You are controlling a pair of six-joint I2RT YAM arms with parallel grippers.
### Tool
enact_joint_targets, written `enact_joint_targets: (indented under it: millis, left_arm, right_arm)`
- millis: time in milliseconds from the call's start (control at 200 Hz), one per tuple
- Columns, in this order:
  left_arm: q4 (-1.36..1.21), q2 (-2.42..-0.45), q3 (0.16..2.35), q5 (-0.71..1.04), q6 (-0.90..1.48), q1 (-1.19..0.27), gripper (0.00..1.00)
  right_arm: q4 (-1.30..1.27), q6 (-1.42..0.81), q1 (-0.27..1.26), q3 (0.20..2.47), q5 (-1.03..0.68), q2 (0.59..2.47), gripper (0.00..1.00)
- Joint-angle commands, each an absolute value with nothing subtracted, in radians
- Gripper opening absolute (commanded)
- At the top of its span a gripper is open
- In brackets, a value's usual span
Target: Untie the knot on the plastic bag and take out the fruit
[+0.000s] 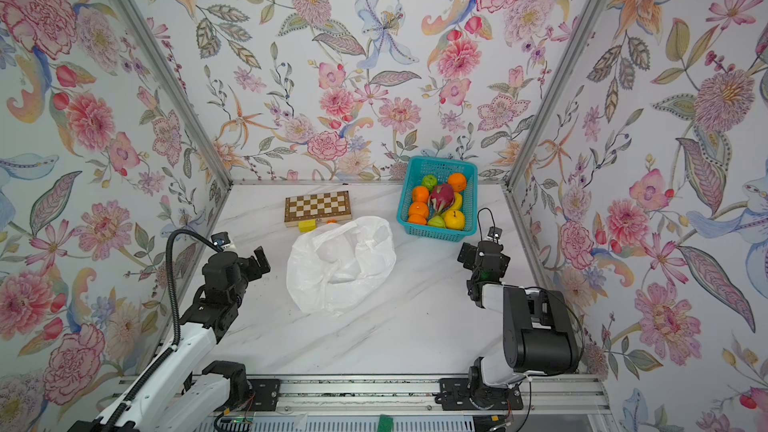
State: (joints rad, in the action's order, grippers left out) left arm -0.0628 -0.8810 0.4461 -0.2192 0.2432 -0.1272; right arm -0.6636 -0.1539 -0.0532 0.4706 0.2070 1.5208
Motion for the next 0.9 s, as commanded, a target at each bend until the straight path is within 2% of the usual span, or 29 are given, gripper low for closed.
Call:
enact_joint_targets:
  millis: [0, 50, 95, 150, 205, 265, 395, 450, 655, 796, 836, 896]
  left_arm:
    - [-0.265, -0.908, 0.387, -0.136, 0.133, -0.118, 0.99]
    - [-0.335, -0.924, 0.352, -0.153, 0.118, -0.117, 0.99]
    - [-0.400, -0.948, 0.325, -0.168, 0.101, -0.115, 0.99]
    - [-0.411, -0.981, 0.336, -0.168, 0.069, -0.101, 0.99]
    - [-0.466, -1.027, 0.330, -0.147, 0.028, -0.093, 0.99]
    - [-0.532, -1.089, 0.323, -0.123, 0.016, -0.083, 0.99]
    - [-0.784, -1.271, 0.291, -0.069, 0.016, -0.060, 0.99]
    - [-0.741, -1.317, 0.349, -0.045, 0.001, -0.053, 0.99]
    - [-0.842, -1.483, 0.424, 0.013, -0.092, -0.037, 0.99]
    - [-1.072, -1.529, 0.308, 0.027, -0.032, 0.020, 0.99]
    - [-1.222, -1.583, 0.283, 0.038, -0.038, 0.015, 0.99]
    - [-1.091, -1.572, 0.319, 0.031, -0.031, 0.017, 0.99]
  right_arm:
    - [-0.863, -0.107, -0.076, 0.406, 0.118, 1.510, 0.99]
    - [-0.967, -0.112, -0.088, 0.338, 0.090, 1.511, 0.99]
    - [-1.178, -0.107, -0.083, 0.281, 0.108, 1.573, 0.99]
    - [-1.003, -0.120, -0.083, 0.320, 0.127, 1.522, 0.99]
    - [-1.119, -0.106, -0.072, 0.299, 0.145, 1.563, 0.99]
    - [-1.035, -0.106, -0.064, 0.313, 0.160, 1.532, 0.99]
    - [-1.081, -0.108, -0.059, 0.301, 0.184, 1.543, 0.99]
    - [-1.090, -0.106, -0.058, 0.299, 0.185, 1.546, 0.99]
    - [-1.091, -0.106, -0.057, 0.300, 0.187, 1.545, 0.99]
    - [-1.090, -0.106, -0.057, 0.300, 0.187, 1.546, 0.99]
    - [-1.091, -0.105, -0.057, 0.299, 0.187, 1.546, 0.99]
    - [-1.092, -0.106, -0.057, 0.299, 0.187, 1.546, 0.99]
